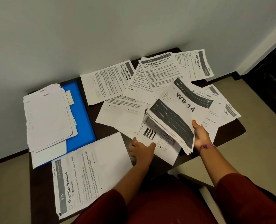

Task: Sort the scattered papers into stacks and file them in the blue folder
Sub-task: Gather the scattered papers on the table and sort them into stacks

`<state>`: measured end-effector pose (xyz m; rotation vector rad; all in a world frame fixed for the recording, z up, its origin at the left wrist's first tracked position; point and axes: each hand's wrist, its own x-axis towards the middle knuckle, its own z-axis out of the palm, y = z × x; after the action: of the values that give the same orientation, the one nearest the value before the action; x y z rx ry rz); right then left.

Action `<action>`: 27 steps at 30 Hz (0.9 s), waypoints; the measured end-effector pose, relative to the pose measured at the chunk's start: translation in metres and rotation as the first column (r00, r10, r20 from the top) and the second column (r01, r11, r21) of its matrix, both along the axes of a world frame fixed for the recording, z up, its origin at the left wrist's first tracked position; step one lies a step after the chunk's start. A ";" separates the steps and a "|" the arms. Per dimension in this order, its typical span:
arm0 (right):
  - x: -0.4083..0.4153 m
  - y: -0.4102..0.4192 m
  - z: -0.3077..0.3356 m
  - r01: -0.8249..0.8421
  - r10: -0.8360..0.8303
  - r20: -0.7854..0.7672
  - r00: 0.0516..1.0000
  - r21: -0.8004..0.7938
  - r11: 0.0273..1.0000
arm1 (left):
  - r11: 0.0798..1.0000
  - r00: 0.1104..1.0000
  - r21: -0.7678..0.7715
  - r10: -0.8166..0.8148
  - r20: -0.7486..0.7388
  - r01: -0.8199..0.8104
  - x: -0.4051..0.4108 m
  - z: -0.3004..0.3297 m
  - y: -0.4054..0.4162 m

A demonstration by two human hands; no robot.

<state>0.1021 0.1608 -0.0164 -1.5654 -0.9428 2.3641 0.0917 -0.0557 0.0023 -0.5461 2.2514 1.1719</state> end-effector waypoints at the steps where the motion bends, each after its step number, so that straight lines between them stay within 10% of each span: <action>1: 0.000 -0.001 0.000 -0.004 0.004 0.004 1.000 0.000 1.000 | 0.989 0.991 0.075 0.122 0.054 -0.126 -0.002 0.001 0.001; 4: -0.003 -0.002 -0.005 -0.008 0.008 0.032 0.999 0.011 1.000 | 0.951 0.950 0.101 0.277 0.141 -0.292 -0.009 -0.002 0.003; 16: -0.001 0.002 -0.013 -0.075 0.073 0.064 0.995 0.027 0.997 | 0.944 0.975 -0.305 0.177 0.132 -0.130 -0.041 -0.003 0.026; 27: 0.002 0.002 -0.010 -0.091 0.091 0.013 0.996 0.003 0.996 | 0.930 0.922 -0.175 0.350 0.165 -0.322 -0.048 -0.007 0.037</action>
<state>0.1040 0.1626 -0.0268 -1.5702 -1.0419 2.4135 0.0436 -0.0187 -0.0044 -1.0955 2.1371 1.0627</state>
